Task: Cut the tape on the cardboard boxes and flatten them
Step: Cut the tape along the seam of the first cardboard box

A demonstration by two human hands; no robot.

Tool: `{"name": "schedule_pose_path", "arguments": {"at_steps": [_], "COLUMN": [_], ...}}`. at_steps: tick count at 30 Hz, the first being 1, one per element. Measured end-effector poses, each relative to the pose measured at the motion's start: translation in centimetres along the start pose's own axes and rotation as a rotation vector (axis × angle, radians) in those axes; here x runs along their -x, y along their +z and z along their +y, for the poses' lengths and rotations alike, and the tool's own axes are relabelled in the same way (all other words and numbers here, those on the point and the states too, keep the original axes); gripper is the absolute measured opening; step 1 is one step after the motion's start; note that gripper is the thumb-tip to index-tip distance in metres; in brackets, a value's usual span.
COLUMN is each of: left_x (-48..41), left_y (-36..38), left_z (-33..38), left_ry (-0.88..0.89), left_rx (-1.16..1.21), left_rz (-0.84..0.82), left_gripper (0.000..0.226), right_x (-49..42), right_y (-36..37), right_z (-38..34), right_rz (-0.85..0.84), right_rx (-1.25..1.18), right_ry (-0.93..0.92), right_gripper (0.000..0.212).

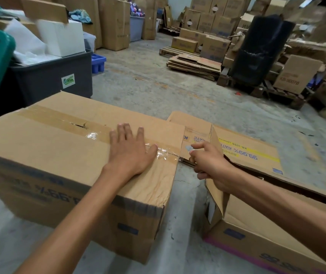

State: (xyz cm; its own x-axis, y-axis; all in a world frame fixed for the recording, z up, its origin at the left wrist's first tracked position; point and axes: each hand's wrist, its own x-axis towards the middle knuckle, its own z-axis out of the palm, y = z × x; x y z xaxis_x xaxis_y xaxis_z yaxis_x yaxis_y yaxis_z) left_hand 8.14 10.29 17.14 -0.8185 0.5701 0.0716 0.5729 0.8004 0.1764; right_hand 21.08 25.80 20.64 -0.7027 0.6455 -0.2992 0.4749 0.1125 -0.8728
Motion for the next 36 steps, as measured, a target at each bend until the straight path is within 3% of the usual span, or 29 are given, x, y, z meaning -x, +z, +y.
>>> {"name": "schedule_pose_path", "arguments": {"at_steps": [3,11,21,36], "left_x": [1.0,2.3,2.8,3.4], "left_y": [0.5,0.2,-0.5,0.2], "left_z": [2.2,3.1,2.5,2.5], "left_ry": [0.075,0.115,0.223,0.278], "left_rx": [0.008,0.049,0.012,0.045], "left_rz": [-0.014,-0.084,-0.204,-0.078], "left_gripper": [0.083,0.108,0.117,0.102], "right_x": [-0.2,-0.7,-0.7,-0.9], "right_y": [0.8,2.1,4.0,4.8], "right_z": [0.0,1.7,3.3,4.1], "right_rz": [0.024,0.037,0.076,0.139], "right_rx": [-0.092,0.003,-0.101,-0.164], "right_ry": [0.011,-0.057,-0.085,-0.140], "right_gripper": [0.024,0.030,0.025,0.028]}}
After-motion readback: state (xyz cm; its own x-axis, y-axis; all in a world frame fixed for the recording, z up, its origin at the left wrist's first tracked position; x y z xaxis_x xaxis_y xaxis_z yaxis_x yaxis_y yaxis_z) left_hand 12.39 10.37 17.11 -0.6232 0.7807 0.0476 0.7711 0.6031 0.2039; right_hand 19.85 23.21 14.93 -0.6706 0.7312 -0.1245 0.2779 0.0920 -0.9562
